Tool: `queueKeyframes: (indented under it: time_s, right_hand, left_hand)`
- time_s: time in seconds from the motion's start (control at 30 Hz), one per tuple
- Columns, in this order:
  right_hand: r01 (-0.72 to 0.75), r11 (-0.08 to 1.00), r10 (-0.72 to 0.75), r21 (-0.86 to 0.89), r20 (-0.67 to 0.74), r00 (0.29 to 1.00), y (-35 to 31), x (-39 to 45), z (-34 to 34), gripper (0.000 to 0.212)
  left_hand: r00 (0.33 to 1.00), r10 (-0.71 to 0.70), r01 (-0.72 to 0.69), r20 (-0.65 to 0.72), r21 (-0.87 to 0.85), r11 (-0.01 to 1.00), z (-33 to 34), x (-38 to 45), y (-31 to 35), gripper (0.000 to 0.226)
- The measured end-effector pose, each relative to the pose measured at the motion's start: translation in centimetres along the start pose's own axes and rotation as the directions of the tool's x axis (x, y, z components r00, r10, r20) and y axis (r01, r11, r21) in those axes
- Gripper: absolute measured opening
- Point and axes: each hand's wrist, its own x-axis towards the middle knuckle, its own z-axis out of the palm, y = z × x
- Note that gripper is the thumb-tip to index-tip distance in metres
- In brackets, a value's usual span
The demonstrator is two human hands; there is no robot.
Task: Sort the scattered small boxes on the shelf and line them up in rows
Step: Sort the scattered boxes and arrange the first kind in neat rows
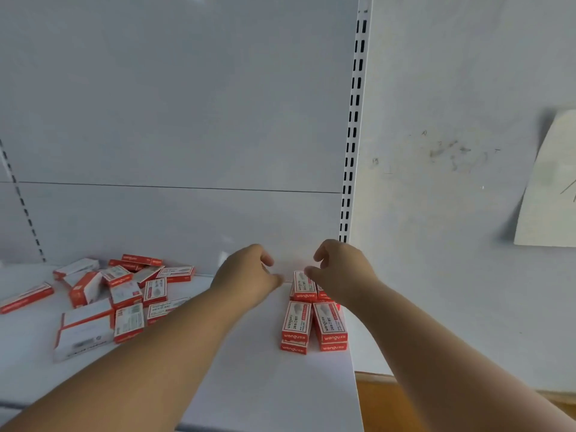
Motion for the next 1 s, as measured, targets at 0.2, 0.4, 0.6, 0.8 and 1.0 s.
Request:
queueKeyframes:
  time_s: [0.2, 0.4, 0.6, 0.8, 1.0]
  right_hand:
    - [0.198, 0.978, -0.199, 0.062, 0.003, 0.980, -7.6, -1.0, 2.5, 0.027]
    - [0.316, 0.946, -0.317, 0.067, 0.016, 0.948, -17.5, -1.2, 8.1, 0.024]
    - [0.269, 0.963, -0.267, -0.010, 0.085, 0.960, -28.3, 0.4, 16.9, 0.016]
    - [0.071, 0.982, -0.046, -0.172, 0.146, 0.988, -31.5, 1.6, 20.9, 0.019]
    - [0.012, 0.963, 0.036, -0.269, 0.173, 0.984, -32.9, 1.3, 23.1, 0.032]
  left_hand:
    - [0.995, 0.063, -0.061, -0.083, 0.023, 0.998, -5.5, -2.3, -5.5, 0.022]
    - [0.981, 0.122, -0.103, -0.153, 0.126, 0.987, -12.2, -3.1, -14.9, 0.022]
    - [0.984, 0.148, -0.144, -0.103, 0.044, 0.989, -19.1, 0.2, -26.5, 0.024]
    - [0.967, 0.229, -0.232, 0.116, 0.015, 0.973, -21.8, 4.2, -30.9, 0.038]
    - [0.927, 0.335, -0.314, 0.172, -0.136, 0.940, -20.5, 5.0, -33.0, 0.044]
